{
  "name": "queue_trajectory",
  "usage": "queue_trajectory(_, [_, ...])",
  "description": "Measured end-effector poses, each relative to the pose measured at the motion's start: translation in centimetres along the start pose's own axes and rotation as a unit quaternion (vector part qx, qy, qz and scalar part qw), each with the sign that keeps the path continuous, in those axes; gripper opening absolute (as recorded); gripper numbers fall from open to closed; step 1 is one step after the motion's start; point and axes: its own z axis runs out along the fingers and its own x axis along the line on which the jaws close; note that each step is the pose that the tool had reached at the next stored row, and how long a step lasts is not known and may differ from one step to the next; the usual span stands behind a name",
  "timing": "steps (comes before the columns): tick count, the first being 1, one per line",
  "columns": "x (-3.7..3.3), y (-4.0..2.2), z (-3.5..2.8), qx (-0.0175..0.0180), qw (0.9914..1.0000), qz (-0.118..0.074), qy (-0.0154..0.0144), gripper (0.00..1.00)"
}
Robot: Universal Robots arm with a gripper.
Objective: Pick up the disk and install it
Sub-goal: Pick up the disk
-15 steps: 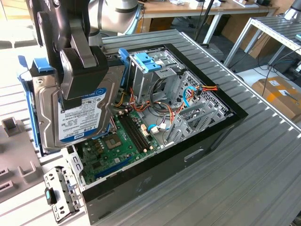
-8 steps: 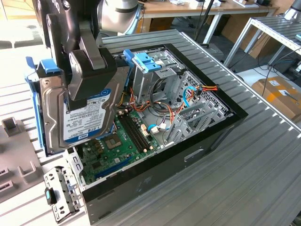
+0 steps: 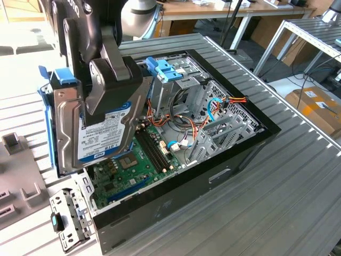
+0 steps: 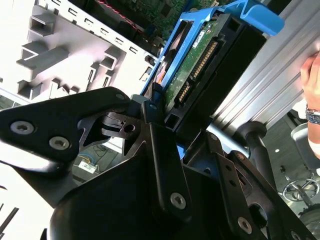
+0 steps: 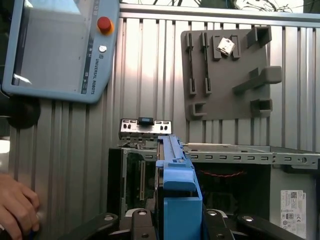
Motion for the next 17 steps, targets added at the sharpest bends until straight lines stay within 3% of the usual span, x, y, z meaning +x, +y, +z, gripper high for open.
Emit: queue_trajectory(17, [0.67, -1.47, 0.03, 0.0000, 1.00000, 0.000, 0.0000, 0.36])
